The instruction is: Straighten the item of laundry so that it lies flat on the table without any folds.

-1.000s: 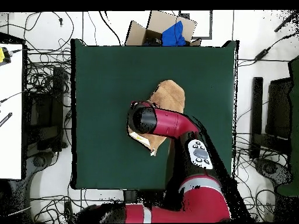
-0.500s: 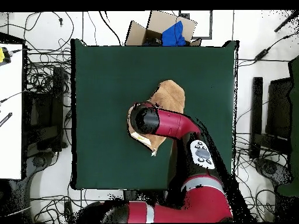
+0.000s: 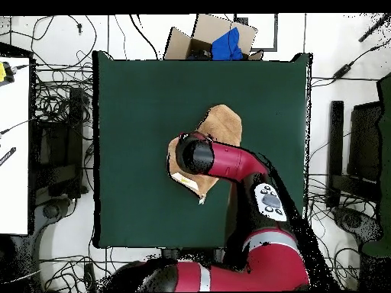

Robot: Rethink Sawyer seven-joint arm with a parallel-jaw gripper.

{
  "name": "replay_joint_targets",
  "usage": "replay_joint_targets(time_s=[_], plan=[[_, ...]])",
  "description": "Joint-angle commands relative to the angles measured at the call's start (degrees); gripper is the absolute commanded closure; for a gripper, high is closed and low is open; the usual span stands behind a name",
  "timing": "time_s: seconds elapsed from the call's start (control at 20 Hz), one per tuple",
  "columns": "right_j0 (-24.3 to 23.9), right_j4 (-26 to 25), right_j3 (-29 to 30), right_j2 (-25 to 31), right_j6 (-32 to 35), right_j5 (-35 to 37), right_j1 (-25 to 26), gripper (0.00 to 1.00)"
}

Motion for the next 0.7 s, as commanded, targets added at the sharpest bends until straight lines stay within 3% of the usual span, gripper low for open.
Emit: replay_joint_targets(time_s=[0.05, 0.7], plan=[[-0.53, -2.67, -0.91, 1.16, 4.06, 3.62, 2.65, 0.00], [1.06, -0.94, -5.24, 0.17, 4.78, 8.67, 2.75, 0.00]])
